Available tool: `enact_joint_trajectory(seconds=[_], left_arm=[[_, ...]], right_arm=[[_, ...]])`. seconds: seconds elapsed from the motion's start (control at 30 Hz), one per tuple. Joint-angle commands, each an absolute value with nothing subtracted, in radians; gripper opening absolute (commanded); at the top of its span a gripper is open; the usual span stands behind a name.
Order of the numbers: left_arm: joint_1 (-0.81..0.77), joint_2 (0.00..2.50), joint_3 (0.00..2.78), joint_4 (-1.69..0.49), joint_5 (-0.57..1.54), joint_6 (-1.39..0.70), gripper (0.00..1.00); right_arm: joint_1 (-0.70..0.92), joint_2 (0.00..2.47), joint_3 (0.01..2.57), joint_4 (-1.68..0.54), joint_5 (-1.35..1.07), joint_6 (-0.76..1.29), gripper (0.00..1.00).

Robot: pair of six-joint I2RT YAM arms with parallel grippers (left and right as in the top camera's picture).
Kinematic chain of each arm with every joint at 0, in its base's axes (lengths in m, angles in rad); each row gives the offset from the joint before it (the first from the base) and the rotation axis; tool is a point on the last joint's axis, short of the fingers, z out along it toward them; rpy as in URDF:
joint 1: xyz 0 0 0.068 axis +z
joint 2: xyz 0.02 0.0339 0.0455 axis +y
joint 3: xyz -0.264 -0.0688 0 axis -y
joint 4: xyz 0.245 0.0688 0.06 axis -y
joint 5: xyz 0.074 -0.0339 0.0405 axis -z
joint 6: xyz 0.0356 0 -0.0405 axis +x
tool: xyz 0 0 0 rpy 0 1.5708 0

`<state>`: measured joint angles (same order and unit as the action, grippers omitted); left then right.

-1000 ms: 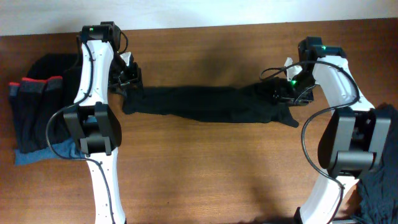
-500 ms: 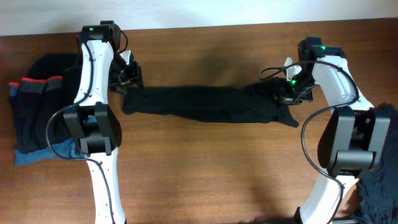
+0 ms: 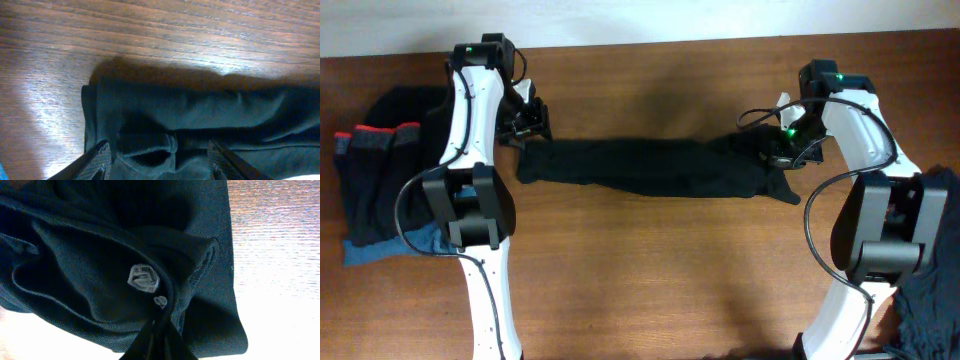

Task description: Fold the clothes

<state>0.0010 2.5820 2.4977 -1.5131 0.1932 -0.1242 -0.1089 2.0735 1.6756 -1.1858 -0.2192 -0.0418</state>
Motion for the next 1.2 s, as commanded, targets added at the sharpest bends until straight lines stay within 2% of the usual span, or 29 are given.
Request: enact_joint_trajectory(seconds=[0.0, 0.67, 0.7, 0.73, 0.77, 0.8, 0.87, 1.03, 1.17], left_arm=[[-0.010, 2.572, 2.482, -1.495, 0.187, -0.118, 0.61], [-0.026, 2.578, 2.405, -1.449, 0.187, -0.119, 0.60], [-0.026, 2.578, 2.405, -1.449, 0.187, -0.119, 0.56], [-0.026, 2.578, 2.405, -1.449, 0.187, -0.119, 0.38], [-0.026, 2.578, 2.405, -1.448, 0.187, -0.119, 0.25], [-0.026, 2.578, 2.405, -1.447, 0.187, -0.119, 0.13], [-0.026, 2.578, 2.405, -1.443, 0.187, -0.118, 0.00], [-0.023, 2.577, 2.433, -1.448, 0.187, -0.114, 0.00], [-0.018, 2.573, 2.563, -1.502, 0.187, -0.103, 0.00]], right_arm=[[-0.112, 2.080, 1.685, -1.190, -0.228, -0.045, 0.09], [-0.112, 2.080, 1.685, -1.190, -0.228, -0.045, 0.09], [-0.112, 2.080, 1.685, -1.190, -0.228, -0.045, 0.09], [-0.112, 2.080, 1.685, -1.190, -0.228, -0.045, 0.09], [-0.112, 2.080, 1.685, -1.190, -0.228, -0.045, 0.09], [-0.112, 2.080, 1.685, -1.190, -0.228, -0.045, 0.04], [-0.112, 2.080, 1.686, -1.190, -0.228, -0.045, 0.04], [-0.112, 2.070, 1.700, -1.190, -0.229, -0.045, 0.04], [-0.113, 2.024, 1.794, -1.227, -0.232, -0.045, 0.04]])
